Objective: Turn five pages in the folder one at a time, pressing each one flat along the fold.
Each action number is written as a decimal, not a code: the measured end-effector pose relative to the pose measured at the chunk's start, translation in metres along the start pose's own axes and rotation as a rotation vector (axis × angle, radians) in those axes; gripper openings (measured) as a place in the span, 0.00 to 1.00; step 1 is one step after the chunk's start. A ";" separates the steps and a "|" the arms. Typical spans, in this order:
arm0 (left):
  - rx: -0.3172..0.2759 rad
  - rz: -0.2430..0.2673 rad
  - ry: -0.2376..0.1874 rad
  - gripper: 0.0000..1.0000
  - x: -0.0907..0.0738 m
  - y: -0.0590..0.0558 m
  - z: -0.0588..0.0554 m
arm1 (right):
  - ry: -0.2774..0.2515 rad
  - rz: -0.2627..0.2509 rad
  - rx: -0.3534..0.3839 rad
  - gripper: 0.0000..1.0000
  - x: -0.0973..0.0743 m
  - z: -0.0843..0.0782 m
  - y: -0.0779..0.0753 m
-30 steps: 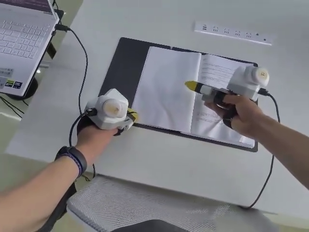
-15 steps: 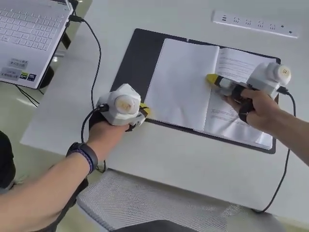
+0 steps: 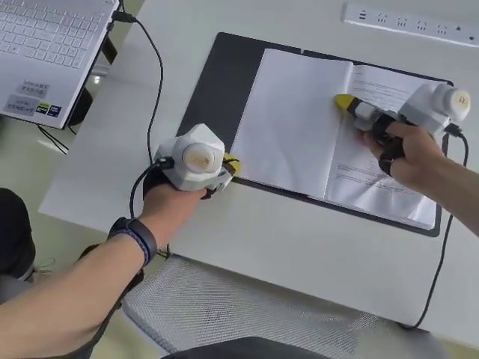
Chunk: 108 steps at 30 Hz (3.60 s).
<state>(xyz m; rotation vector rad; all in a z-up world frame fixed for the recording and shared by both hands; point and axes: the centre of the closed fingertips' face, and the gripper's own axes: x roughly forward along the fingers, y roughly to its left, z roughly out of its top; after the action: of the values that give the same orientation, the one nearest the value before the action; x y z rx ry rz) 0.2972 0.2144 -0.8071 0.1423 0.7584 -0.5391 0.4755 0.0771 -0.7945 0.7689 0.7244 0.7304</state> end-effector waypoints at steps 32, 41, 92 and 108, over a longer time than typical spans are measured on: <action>0.012 0.004 -0.021 0.00 0.000 0.000 0.001 | -0.238 -0.092 0.162 0.00 0.046 0.075 -0.045; 0.005 0.003 -0.025 0.00 -0.001 -0.001 0.001 | -0.195 -0.079 0.116 0.00 0.039 0.063 -0.035; -0.029 0.006 -0.031 0.00 -0.004 -0.003 0.001 | 0.005 0.092 0.061 0.00 -0.049 -0.074 0.040; -0.034 -0.002 -0.038 0.00 0.000 0.001 -0.001 | 0.071 0.107 0.048 0.00 -0.073 -0.114 0.064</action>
<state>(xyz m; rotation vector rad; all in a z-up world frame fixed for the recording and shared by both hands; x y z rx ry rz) 0.2967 0.2155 -0.8079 0.0998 0.7307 -0.5297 0.3267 0.0911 -0.7803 0.8338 0.7713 0.8435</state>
